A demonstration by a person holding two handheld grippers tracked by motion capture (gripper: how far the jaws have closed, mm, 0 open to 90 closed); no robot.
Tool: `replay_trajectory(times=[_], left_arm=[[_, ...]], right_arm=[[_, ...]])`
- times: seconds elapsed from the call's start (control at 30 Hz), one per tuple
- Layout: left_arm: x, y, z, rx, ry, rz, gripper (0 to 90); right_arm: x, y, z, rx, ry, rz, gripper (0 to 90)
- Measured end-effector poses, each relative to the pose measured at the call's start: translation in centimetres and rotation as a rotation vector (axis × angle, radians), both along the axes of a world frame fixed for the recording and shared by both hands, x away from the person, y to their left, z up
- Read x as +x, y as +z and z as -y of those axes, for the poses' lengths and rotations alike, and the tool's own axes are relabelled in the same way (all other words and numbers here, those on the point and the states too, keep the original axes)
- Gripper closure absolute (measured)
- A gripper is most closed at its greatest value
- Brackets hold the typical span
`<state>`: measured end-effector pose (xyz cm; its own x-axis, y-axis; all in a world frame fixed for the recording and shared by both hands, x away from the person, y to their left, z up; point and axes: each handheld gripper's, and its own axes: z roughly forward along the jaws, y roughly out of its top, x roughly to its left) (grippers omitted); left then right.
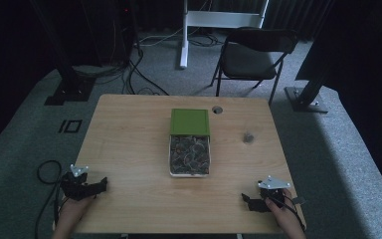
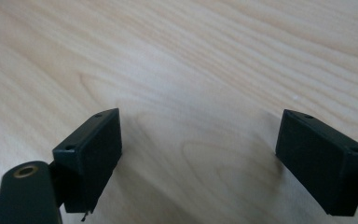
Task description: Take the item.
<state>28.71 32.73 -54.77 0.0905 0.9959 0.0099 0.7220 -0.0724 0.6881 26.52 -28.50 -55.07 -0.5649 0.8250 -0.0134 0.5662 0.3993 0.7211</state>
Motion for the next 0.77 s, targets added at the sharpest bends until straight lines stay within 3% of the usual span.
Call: replay_trajectory(times=[0.47, 0.63, 0.77], left_arm=[[0.00, 0.00, 0.00, 0.000, 0.000, 0.000, 0.5], [-0.13, 0.00, 0.39, 0.001, 0.071, 0.000, 0.5], [-0.30, -0.01, 0.43, 0.000, 0.078, 0.000, 0.5]], right_arm=[[-0.68, -0.28, 0.48, 0.021, 0.030, 0.004, 13.8], [-0.67, -0.28, 0.47, 0.021, 0.030, 0.003, 13.6], [-0.66, -0.28, 0.46, 0.020, 0.032, 0.003, 13.2]])
